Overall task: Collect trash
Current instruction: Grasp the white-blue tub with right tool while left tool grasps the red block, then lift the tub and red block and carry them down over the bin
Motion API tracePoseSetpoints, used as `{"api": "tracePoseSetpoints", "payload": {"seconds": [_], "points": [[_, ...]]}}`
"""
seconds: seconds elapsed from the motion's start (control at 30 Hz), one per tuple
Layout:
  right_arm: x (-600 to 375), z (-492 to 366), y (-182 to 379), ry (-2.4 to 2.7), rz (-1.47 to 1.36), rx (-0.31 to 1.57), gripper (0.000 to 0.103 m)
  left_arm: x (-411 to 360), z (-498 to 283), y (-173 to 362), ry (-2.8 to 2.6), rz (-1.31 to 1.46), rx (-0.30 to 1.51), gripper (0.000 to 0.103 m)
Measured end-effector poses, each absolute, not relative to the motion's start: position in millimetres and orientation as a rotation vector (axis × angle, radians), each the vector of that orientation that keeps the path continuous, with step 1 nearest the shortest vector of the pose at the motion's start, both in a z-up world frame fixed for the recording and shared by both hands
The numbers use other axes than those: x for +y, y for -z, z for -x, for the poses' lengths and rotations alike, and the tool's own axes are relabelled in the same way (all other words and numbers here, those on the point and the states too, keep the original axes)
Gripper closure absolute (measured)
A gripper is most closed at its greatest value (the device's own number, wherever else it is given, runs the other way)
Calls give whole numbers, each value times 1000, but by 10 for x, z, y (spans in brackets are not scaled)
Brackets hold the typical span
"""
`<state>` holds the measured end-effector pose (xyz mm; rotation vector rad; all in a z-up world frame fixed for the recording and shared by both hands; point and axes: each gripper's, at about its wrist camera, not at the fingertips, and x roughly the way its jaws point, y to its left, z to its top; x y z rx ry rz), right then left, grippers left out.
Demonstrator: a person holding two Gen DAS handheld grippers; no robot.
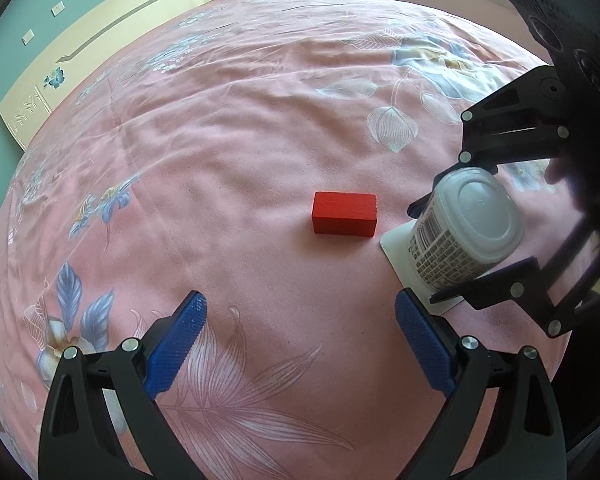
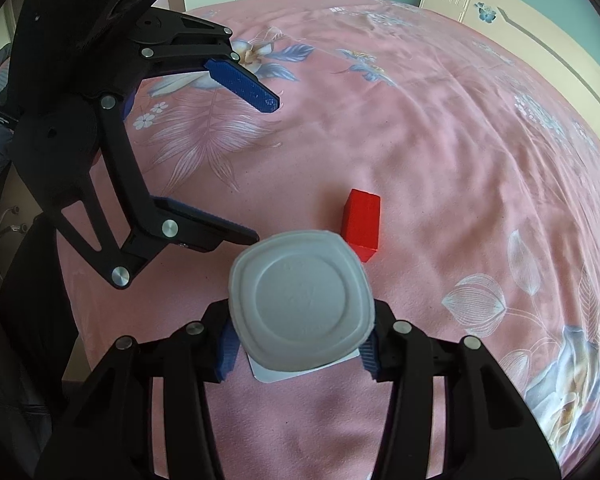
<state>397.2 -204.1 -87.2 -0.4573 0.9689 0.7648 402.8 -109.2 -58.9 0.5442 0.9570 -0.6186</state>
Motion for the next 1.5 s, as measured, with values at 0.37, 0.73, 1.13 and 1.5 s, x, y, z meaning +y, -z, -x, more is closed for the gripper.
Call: {"api": "tracePoseSetpoints", "payload": {"seconds": [0.37,0.73,1.13,1.5], "points": [[-2195,-4086,896,-744,479,983,54,-1361,-4234,736,635,-543,976,6],[-2349,-4192,898,-716,499,990,54,-1600,-4423,831,641,-537,990,30],[-2465,-4239,858,-694,490,986,54,-1650,-4428,797,640,-538,997,62],[-2421,-3995,574,-696,506,956,54,-1441,-4120,551,606,-575,966,62]]}}
